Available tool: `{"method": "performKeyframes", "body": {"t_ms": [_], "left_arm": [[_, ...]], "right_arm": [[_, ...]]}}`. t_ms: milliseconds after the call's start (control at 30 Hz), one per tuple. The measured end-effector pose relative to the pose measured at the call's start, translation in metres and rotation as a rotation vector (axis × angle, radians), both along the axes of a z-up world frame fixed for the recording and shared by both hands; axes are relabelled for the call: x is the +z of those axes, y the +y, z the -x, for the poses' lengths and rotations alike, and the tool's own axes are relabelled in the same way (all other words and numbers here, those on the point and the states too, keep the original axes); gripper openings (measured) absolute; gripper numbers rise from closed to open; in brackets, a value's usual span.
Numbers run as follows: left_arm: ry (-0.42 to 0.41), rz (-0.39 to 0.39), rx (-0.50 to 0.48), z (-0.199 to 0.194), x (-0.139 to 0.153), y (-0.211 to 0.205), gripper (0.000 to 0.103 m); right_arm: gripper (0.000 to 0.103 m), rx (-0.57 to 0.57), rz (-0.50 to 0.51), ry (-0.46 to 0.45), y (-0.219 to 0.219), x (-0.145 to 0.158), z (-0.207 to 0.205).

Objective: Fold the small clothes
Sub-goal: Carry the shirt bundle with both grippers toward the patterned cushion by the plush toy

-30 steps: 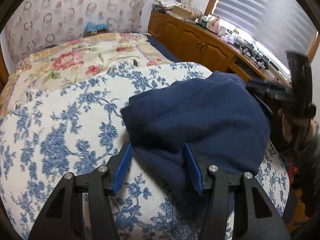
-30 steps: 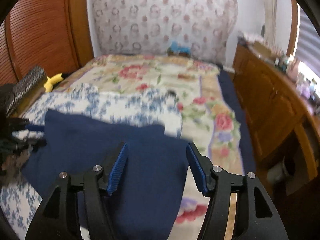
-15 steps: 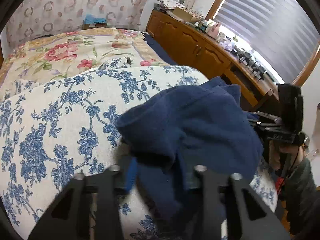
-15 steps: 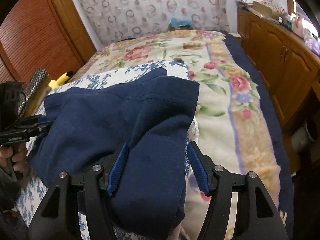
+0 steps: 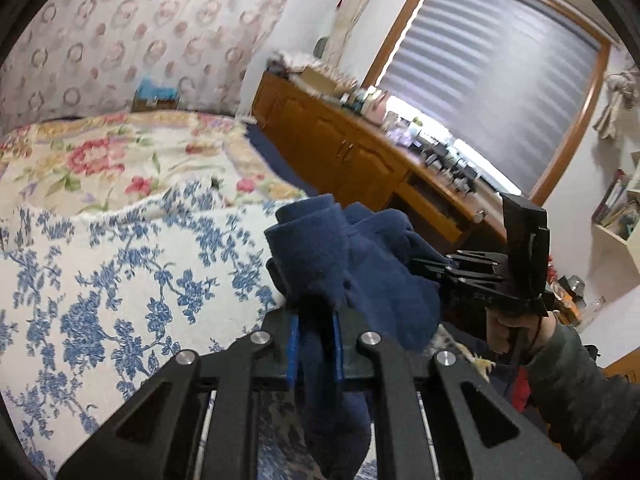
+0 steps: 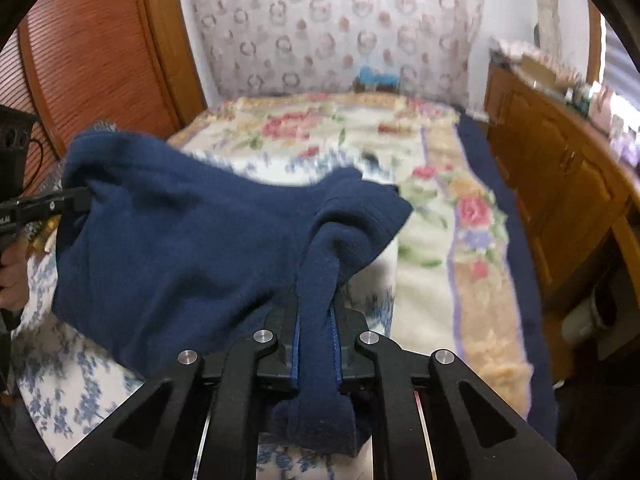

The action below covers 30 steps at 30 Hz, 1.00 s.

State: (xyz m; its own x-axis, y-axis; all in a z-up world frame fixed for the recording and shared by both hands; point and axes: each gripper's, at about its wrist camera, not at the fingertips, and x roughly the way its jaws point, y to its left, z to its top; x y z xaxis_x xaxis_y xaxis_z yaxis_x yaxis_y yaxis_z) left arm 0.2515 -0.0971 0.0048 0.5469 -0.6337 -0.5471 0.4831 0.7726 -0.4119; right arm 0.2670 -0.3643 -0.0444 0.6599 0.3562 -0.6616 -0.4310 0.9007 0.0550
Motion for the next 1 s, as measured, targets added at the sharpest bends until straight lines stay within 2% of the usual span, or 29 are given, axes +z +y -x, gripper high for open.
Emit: {"method": "performKeyframes", "body": {"t_ms": [300,433,533,767,1000], "left_arm": [[-0.137,0.044,0.077,0.043,0.052,0.069,0.009],[-0.189,0.032,0.170,0.062,0.067,0.122,0.009],[-0.222,0.015,0.251,0.076,0.077,0.164,0.009],[-0.266,-0.010,0.414,0.095,0.080,0.248,0.009],[-0.285,-0.007,0.529,0.110,0.063,0.300,0.009]], "right_arm": [[0.008,0.082,0.045,-0.156,0.057,0.061,0.020],[0.008,0.161,0.052,-0.208,0.108,0.082,0.016],[0.008,0.242,0.060,-0.255,0.161,0.100,0.010],[0.008,0.380,0.090,-0.339,0.279,0.127,-0.013],[0.008,0.493,0.135,-0.372,0.384,0.130,-0.026]]}}
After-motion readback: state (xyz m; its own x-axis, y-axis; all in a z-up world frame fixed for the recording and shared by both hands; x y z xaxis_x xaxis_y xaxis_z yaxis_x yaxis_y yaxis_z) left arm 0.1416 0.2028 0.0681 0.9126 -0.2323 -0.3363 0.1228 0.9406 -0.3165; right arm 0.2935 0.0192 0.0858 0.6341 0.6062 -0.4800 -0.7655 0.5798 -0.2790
